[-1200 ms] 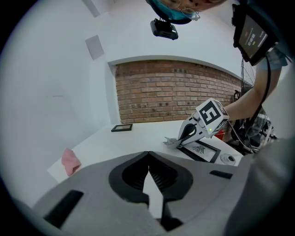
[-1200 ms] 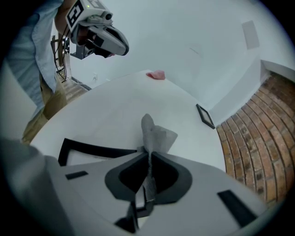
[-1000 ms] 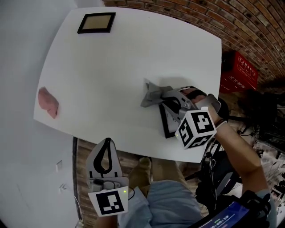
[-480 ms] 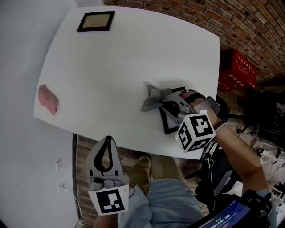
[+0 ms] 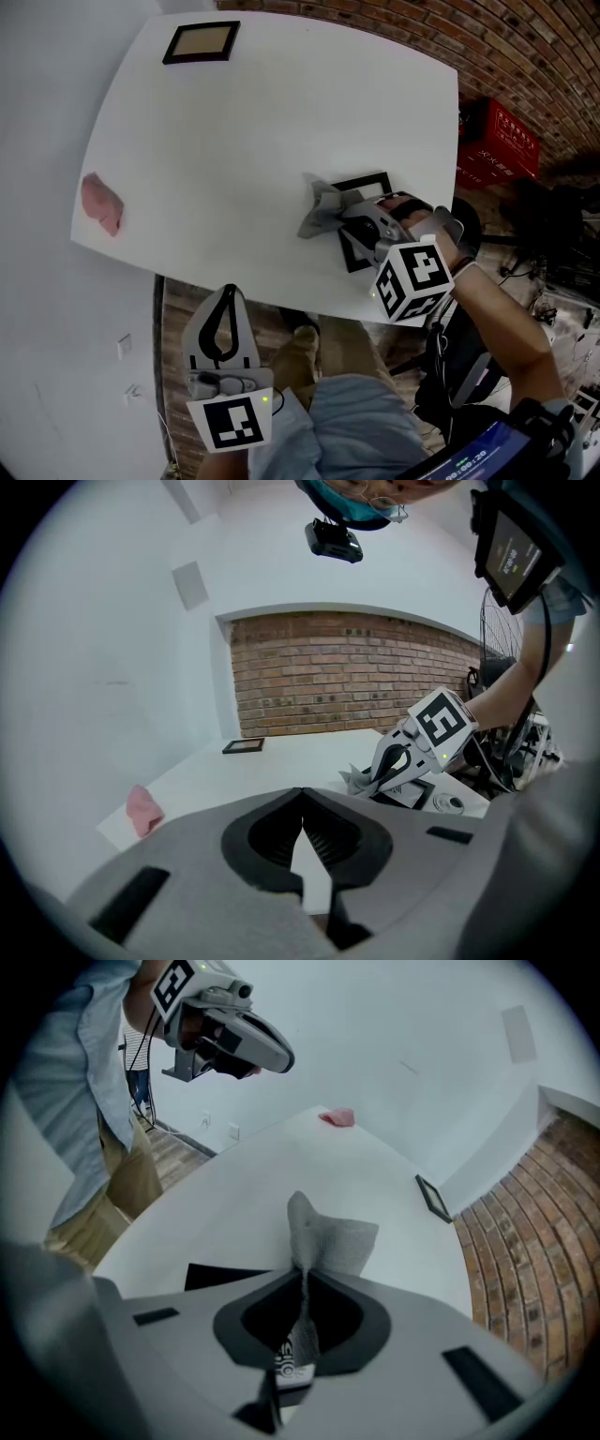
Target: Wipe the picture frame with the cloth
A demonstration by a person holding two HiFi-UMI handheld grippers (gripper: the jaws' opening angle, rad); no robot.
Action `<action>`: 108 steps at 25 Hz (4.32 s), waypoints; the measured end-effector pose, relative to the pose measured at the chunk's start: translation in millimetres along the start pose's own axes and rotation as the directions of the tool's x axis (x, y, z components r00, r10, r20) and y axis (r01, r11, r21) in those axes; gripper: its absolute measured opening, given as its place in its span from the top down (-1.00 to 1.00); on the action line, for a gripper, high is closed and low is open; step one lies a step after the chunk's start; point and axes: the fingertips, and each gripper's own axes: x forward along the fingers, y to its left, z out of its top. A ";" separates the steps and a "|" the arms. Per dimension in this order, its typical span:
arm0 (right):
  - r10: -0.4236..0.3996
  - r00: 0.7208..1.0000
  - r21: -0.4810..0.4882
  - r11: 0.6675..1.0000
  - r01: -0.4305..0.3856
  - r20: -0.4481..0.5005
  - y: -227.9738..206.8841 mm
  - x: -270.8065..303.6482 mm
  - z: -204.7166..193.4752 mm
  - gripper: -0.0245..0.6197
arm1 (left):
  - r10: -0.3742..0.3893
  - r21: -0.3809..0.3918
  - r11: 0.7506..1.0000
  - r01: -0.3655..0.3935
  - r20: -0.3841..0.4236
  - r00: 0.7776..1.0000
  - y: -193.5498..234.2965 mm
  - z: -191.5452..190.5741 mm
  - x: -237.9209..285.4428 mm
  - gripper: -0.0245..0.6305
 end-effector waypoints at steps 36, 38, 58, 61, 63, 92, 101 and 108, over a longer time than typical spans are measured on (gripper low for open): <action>-0.008 1.000 0.024 1.000 0.008 -0.017 87.0 -32.5 14.6 0.84 | -0.046 0.067 0.997 0.043 0.054 0.997 -29.4 -5.6 -58.4 0.90; 0.006 1.000 0.028 1.000 -0.005 -0.016 95.1 -33.9 15.1 0.84 | -0.049 0.070 0.997 0.045 0.059 0.997 -31.5 -5.4 -60.1 0.90; -0.238 0.951 0.280 0.943 0.178 0.196 59.3 -200.3 79.8 0.84 | 0.000 0.077 0.997 -0.027 0.328 0.945 -32.1 113.2 -121.3 0.90; -0.392 0.883 0.341 0.892 0.296 0.258 14.3 -255.5 105.5 0.84 | 0.035 0.096 0.992 -0.081 0.409 0.912 -16.6 159.4 -136.3 0.90; -0.501 0.809 0.402 0.839 0.367 0.307 -13.4 -292.4 122.7 0.84 | 0.051 0.091 0.990 -0.105 0.468 0.882 -7.4 191.0 -147.0 0.90; -0.866 0.463 0.859 0.374 0.349 0.189 -67.6 -327.9 108.9 0.85 | -0.033 0.122 0.992 -0.041 0.553 0.833 -27.8 240.0 -104.3 0.90; -0.852 0.485 0.857 0.391 0.335 0.199 -77.6 -314.6 105.5 0.85 | -0.033 0.105 0.994 -0.028 0.533 0.845 -25.9 238.4 -88.9 0.90; -0.848 0.487 0.856 0.399 0.329 0.208 -82.3 -311.6 106.5 0.85 | -0.035 0.099 0.995 -0.022 0.534 0.845 -27.0 239.7 -85.0 0.90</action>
